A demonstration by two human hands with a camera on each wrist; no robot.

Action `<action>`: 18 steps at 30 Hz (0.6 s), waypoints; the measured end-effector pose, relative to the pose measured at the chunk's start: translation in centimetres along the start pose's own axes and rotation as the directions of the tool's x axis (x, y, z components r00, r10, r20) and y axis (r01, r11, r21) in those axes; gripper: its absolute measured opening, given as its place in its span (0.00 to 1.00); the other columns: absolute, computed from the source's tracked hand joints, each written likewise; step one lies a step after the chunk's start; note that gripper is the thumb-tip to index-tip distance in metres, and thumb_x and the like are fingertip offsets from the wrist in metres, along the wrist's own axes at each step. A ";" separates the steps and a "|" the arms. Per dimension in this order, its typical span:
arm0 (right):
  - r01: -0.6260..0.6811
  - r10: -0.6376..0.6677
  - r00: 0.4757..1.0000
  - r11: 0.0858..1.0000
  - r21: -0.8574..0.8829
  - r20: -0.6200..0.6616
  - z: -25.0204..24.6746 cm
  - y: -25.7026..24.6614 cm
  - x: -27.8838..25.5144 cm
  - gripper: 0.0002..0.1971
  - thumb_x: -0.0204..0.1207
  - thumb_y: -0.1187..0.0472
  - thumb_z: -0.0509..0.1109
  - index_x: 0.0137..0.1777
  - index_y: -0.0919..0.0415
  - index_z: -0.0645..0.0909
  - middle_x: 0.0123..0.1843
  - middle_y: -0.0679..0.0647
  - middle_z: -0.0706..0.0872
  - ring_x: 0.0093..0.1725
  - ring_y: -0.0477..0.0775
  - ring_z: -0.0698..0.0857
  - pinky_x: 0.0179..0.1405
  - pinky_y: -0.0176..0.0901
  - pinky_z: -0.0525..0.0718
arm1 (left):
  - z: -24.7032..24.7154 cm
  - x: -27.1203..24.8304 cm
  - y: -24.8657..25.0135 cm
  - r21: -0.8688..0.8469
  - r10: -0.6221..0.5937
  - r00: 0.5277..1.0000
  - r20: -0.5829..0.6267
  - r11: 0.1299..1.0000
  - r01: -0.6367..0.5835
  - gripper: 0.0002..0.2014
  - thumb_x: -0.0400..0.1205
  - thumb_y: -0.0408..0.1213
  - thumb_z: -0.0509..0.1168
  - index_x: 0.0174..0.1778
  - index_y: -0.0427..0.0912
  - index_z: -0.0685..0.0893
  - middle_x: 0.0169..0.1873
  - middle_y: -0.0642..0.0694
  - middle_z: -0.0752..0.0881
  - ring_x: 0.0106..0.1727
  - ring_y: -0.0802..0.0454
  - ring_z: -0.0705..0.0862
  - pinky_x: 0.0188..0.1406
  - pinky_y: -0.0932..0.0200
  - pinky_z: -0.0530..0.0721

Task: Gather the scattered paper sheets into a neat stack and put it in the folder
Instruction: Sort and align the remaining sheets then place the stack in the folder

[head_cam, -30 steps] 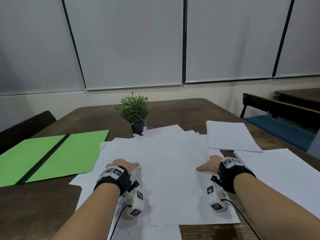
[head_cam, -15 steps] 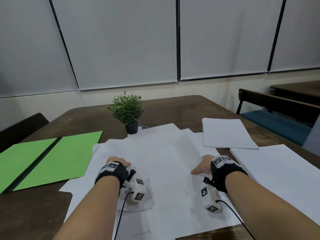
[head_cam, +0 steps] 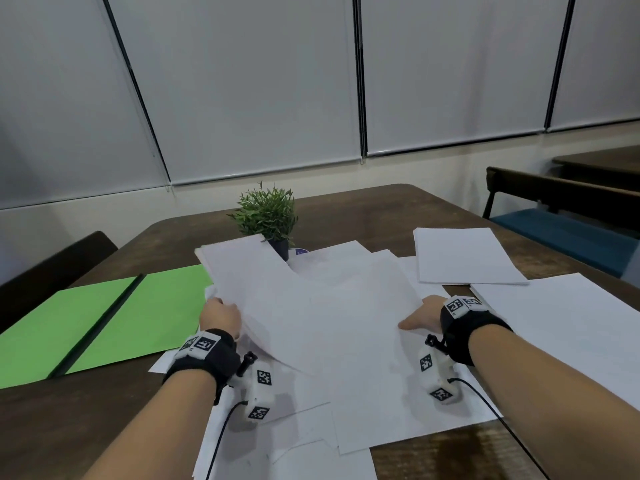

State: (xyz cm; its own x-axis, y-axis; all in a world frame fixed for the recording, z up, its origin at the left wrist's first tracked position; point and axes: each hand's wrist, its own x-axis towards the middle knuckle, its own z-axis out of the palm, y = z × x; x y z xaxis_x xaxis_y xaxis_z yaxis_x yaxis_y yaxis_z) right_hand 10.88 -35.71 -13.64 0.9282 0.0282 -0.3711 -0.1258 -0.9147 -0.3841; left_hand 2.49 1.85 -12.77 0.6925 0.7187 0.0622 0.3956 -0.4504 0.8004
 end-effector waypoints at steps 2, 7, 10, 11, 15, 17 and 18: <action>-0.015 0.015 1.000 1.000 -0.001 -0.011 0.0 0.0 0.3 0.40 0.62 0.35 0.77 0.71 0.55 0.75 0.69 0.55 0.81 0.64 0.59 0.81 0.68 0.50 0.78 | -1.8 -0.2 1.2 -0.069 0.069 0.994 -0.085 0.995 -0.075 0.05 0.80 0.30 0.57 0.49 0.35 0.76 0.49 0.31 0.83 0.50 0.32 0.83 0.49 0.38 0.86; -0.015 0.015 1.000 1.000 0.005 -0.022 -0.3 -0.3 -0.1 0.35 0.78 0.41 0.67 0.78 0.62 0.69 0.79 0.57 0.71 0.77 0.59 0.71 0.75 0.45 0.69 | -7.2 -2.5 6.3 -0.078 0.346 0.896 -0.278 0.922 -0.380 0.03 0.83 0.27 0.55 0.50 0.31 0.72 0.45 0.29 0.82 0.47 0.34 0.81 0.43 0.50 0.76; -0.023 0.023 1.000 1.000 0.018 -0.004 -0.1 -0.3 0.0 0.30 0.83 0.42 0.60 0.78 0.61 0.68 0.80 0.57 0.70 0.78 0.59 0.69 0.75 0.43 0.67 | -9.4 -3.1 9.0 -0.108 0.410 0.836 -0.364 0.873 -0.475 0.08 0.84 0.27 0.55 0.57 0.31 0.75 0.44 0.36 0.79 0.46 0.42 0.76 0.42 0.60 0.66; -0.020 0.020 1.000 0.998 0.051 0.002 0.1 -0.1 0.2 0.31 0.82 0.41 0.60 0.77 0.60 0.70 0.79 0.56 0.71 0.77 0.59 0.71 0.75 0.43 0.68 | -9.8 -3.3 9.8 -0.130 0.410 0.834 -0.368 0.866 -0.483 0.08 0.84 0.27 0.55 0.57 0.32 0.75 0.43 0.39 0.78 0.45 0.44 0.76 0.42 0.61 0.67; 0.015 -0.010 1.000 0.890 0.455 -0.014 1.1 2.1 5.4 0.44 0.68 0.28 0.60 0.73 0.62 0.76 0.71 0.60 0.80 0.68 0.63 0.80 0.73 0.54 0.75 | -9.4 -3.3 11.4 -0.247 0.388 0.867 -0.312 0.848 -0.468 0.07 0.83 0.29 0.57 0.54 0.35 0.76 0.45 0.40 0.82 0.47 0.43 0.79 0.47 0.54 0.77; -0.011 0.005 1.000 0.726 0.687 0.011 1.2 1.8 4.6 0.44 0.73 0.28 0.56 0.74 0.66 0.73 0.72 0.62 0.79 0.67 0.64 0.80 0.72 0.55 0.75 | -7.9 -3.6 11.6 -0.314 0.365 0.903 -0.228 0.850 -0.423 0.07 0.82 0.29 0.58 0.53 0.37 0.77 0.45 0.40 0.82 0.46 0.43 0.80 0.45 0.51 0.80; -0.028 0.004 0.999 0.654 0.756 0.034 1.0 1.6 3.9 0.42 0.78 0.30 0.54 0.74 0.67 0.73 0.72 0.63 0.79 0.66 0.65 0.80 0.69 0.54 0.77 | -6.8 -3.8 11.4 -0.337 0.342 0.924 -0.172 0.861 -0.382 0.06 0.81 0.28 0.58 0.52 0.37 0.77 0.43 0.41 0.81 0.44 0.44 0.80 0.39 0.54 0.79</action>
State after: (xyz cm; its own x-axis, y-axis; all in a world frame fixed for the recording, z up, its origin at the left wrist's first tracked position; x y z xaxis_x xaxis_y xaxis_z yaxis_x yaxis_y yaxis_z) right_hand 13.97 -36.66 -16.60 0.9152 0.0384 -0.4012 -0.3733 -0.2943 -0.8798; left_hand 0.29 -2.40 0.22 0.6713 0.6009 0.4340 -0.1272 -0.4835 0.8661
